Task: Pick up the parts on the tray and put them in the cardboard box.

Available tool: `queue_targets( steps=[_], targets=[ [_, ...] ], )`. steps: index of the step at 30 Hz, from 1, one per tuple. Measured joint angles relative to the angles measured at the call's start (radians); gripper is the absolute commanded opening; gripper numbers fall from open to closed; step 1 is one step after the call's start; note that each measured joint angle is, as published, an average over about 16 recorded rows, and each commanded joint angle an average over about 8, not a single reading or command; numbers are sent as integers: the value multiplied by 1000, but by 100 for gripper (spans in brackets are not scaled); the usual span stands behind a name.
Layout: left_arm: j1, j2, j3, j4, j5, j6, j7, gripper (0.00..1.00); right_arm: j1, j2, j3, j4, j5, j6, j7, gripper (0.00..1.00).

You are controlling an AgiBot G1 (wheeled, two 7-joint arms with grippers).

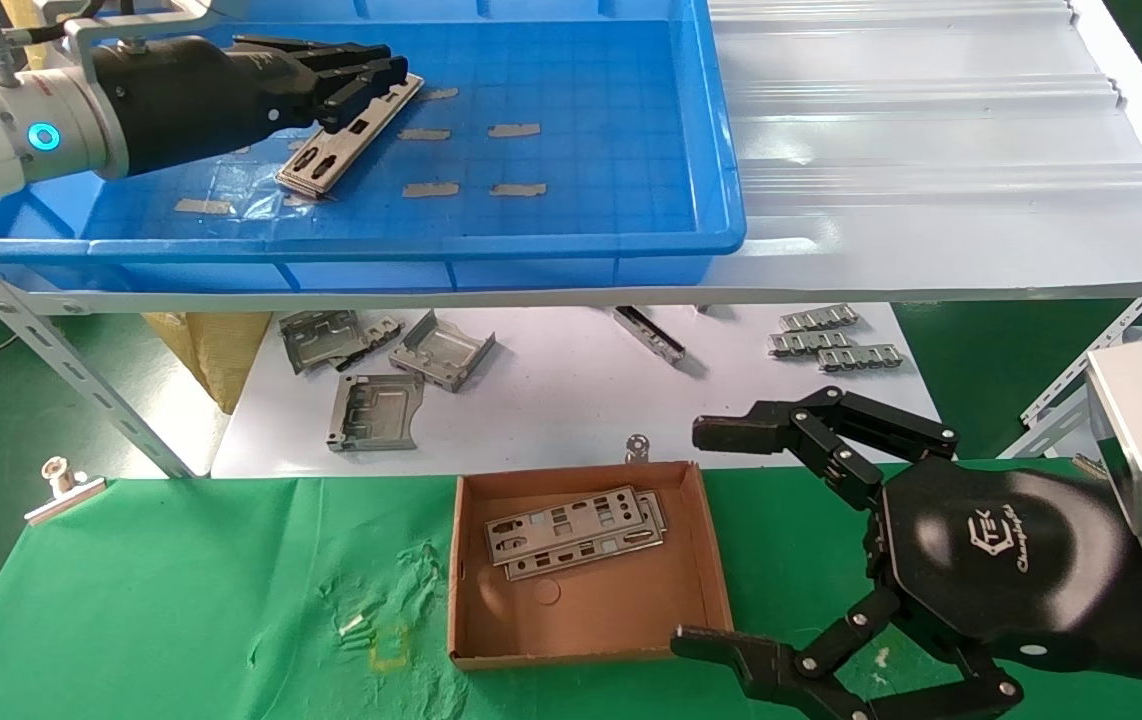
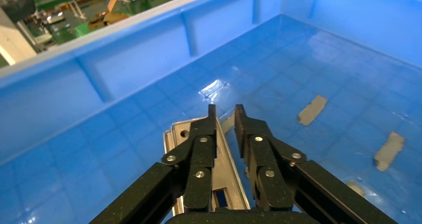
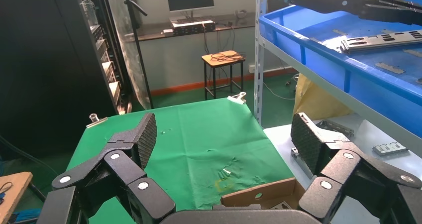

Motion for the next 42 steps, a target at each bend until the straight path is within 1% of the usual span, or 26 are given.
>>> queue_targets(
  steps=[10,21,22,23,29,30,31,42],
  targets=[
    [-9,-20,10,5,14,43,28,100,0,0,0,0,0,0,0,100],
    [-1,-7,6,34,8,-6,17,100,0,0,0,0,0,0,0,100],
    [1,-5,5,36,7,-13,14,96,0,0,0,0,0,0,0,100],
    [2,-2,4,39,5,-20,12,85,0,0,0,0,0,0,0,100],
    [12,9,-4,48,-6,-53,-7,10,0,0,0,0,0,0,0,100],
    [14,11,-5,49,-7,-56,-10,2,0,0,0,0,0,0,0,100],
    [15,12,-6,50,-9,-60,-13,0,0,0,0,0,0,0,0,100],
    [26,20,-6,46,-9,-78,-30,0,0,0,0,0,0,0,0,100]
  ],
)
